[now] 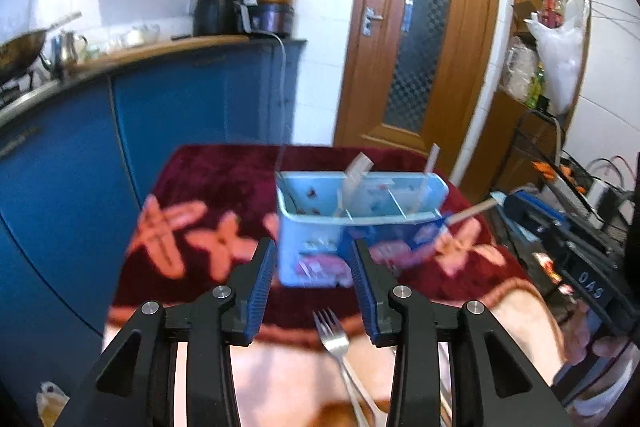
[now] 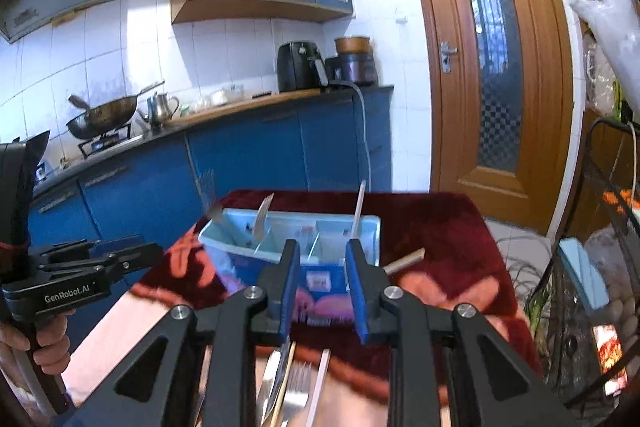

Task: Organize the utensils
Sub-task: 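Move both tools back down to the remaining utensils, then grasp a silver table knife with the left tool while the right approaches a white chopstick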

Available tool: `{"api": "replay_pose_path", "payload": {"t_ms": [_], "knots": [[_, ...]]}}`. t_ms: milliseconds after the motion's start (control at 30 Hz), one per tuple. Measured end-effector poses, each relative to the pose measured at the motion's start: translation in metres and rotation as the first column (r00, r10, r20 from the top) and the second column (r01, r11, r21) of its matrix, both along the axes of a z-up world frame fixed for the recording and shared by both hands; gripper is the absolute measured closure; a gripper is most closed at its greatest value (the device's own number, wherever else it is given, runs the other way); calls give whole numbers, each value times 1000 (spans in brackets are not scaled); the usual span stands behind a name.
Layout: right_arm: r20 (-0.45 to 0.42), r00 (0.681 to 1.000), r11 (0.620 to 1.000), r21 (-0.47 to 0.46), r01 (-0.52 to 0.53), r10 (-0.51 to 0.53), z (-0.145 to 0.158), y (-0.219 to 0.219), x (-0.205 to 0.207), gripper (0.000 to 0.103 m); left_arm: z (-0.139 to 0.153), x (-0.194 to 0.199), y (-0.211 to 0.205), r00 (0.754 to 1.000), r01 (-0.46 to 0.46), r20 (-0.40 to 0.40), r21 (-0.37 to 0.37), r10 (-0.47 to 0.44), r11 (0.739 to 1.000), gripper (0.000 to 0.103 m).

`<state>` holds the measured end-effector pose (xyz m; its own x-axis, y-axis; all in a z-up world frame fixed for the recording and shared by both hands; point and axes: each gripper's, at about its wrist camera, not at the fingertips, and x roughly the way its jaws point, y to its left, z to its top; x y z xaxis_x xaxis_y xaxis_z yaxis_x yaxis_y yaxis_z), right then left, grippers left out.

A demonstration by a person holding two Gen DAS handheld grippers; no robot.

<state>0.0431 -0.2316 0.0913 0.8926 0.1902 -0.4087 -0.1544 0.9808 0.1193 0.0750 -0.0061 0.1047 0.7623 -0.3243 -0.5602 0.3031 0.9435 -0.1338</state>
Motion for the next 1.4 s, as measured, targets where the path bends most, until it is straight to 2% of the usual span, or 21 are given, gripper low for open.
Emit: {"api": "replay_pose_path", "payload": {"t_ms": [333,733,1033,1233,1400], "knots": [[-136,990,999,24,-31,34,-36,1,-20,77,-45,-17,-10,991,35,-130,32,-30,999,63],[-255,967,1000,24,-8,14,-76,-9,-14,77,-102,4,-22,953,40,-302,100,-8,994,63],[-298,954,1000,27,-7,14,-89,-12,-12,76,-110,3,-25,941,62,-337,142,-11,988,62],[-312,950,999,30,-14,22,-93,-11,-11,76,-112,-4,-29,928,88,-370,139,-30,986,61],[-315,949,999,30,-14,23,-95,-10,-11,76,-118,8,-27,915,55,-404,119,-2,991,59]]}}
